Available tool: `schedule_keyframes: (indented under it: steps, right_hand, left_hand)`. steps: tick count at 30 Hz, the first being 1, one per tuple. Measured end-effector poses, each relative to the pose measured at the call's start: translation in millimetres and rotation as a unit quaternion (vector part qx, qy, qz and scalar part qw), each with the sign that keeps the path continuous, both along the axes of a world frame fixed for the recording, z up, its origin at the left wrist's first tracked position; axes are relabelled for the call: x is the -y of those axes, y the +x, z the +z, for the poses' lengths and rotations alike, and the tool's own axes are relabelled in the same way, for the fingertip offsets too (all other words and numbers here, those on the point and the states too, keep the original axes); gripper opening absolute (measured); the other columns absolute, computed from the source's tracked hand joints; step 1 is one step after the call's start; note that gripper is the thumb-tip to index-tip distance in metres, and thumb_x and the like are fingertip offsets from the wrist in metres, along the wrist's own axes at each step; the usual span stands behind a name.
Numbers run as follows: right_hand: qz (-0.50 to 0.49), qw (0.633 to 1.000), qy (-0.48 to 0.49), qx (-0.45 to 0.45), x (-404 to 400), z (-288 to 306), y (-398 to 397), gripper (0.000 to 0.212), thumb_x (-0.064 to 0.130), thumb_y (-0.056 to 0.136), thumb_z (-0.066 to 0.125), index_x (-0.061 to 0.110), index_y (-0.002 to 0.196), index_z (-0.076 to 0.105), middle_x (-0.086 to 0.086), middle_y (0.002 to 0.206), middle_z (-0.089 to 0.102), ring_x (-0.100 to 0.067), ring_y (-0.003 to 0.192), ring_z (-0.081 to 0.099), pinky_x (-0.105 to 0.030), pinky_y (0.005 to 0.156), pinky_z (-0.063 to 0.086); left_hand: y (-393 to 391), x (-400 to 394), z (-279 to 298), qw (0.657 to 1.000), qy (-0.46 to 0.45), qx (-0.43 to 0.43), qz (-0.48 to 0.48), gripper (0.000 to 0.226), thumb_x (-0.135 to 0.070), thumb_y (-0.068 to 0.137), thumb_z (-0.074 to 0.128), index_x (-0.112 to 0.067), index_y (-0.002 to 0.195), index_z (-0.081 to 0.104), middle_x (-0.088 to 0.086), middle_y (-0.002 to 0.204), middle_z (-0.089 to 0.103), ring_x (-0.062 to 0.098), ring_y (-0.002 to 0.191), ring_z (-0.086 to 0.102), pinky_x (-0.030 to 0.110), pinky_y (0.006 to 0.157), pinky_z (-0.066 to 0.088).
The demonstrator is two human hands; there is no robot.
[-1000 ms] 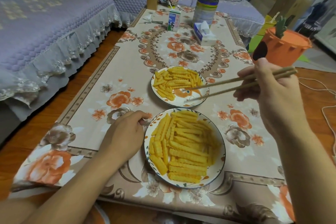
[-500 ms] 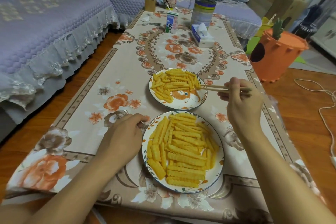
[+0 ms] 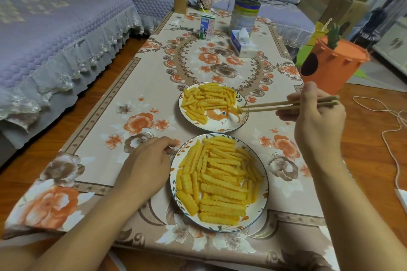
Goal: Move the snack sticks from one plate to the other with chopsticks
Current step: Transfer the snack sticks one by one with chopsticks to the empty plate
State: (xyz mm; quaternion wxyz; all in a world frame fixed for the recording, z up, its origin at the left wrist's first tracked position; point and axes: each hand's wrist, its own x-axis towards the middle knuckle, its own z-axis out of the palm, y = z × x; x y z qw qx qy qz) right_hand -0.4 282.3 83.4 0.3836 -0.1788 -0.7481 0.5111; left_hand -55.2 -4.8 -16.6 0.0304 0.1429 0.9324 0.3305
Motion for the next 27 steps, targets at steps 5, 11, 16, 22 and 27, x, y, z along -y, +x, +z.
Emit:
schedule_keyframes:
  steps: [5,11,16,22,27]
  right_hand:
    - [0.041,0.991,-0.125,0.02,2.3,-1.2,-1.6,0.048,0.035,0.11,0.044,0.0,0.087,0.068,-0.02,0.073,0.07,-0.035,0.063,0.074,-0.04,0.062,0.064]
    - [0.063,0.986,-0.137,0.073,3.2,-16.2,-6.7,0.046,0.034,0.109,0.046,-0.003,0.092,0.068,-0.029,0.084,0.07,-0.037,0.069,0.075,-0.038,0.064,0.065]
    - [0.041,0.987,-0.149,0.049,1.9,-12.8,-7.5,0.049,0.037,0.109,0.044,0.0,0.088,0.068,-0.025,0.076,0.07,-0.033,0.065,0.075,-0.037,0.062,0.064]
    - [0.046,0.986,-0.146,0.073,7.8,-19.2,-9.1,0.049,0.038,0.108,0.047,-0.001,0.09,0.07,-0.024,0.081,0.072,-0.037,0.069,0.075,-0.041,0.066,0.065]
    - [0.044,0.986,-0.138,0.084,6.2,-17.0,-7.6,0.049,0.038,0.109,0.045,-0.001,0.09,0.069,-0.021,0.075,0.072,-0.037,0.068,0.075,-0.042,0.067,0.065]
  left_hand:
    - [1.1,0.0,1.4,1.0,-0.005,-0.001,-0.002,0.041,-0.012,0.1,0.042,-0.032,0.129,0.064,-0.008,0.128,0.063,0.015,0.117,0.056,0.035,0.092,0.049]
    - [1.4,1.4,2.0,1.0,0.005,0.0,0.002,0.04,-0.012,0.102,0.041,-0.03,0.129,0.064,-0.008,0.129,0.063,0.012,0.117,0.055,0.03,0.089,0.046]
    - [-0.4,2.8,0.1,1.0,0.013,-0.006,-0.006,0.039,-0.011,0.1,0.043,-0.03,0.126,0.065,-0.007,0.125,0.064,0.014,0.116,0.058,0.035,0.091,0.05]
    - [-0.5,1.2,0.8,1.0,0.005,-0.01,-0.004,0.039,-0.012,0.099,0.044,-0.031,0.126,0.066,-0.008,0.124,0.064,0.015,0.117,0.057,0.035,0.091,0.05]
    - [-1.1,1.6,0.1,1.0,0.01,-0.008,-0.003,0.04,-0.011,0.099,0.043,-0.031,0.125,0.066,-0.009,0.123,0.064,0.013,0.115,0.058,0.033,0.088,0.049]
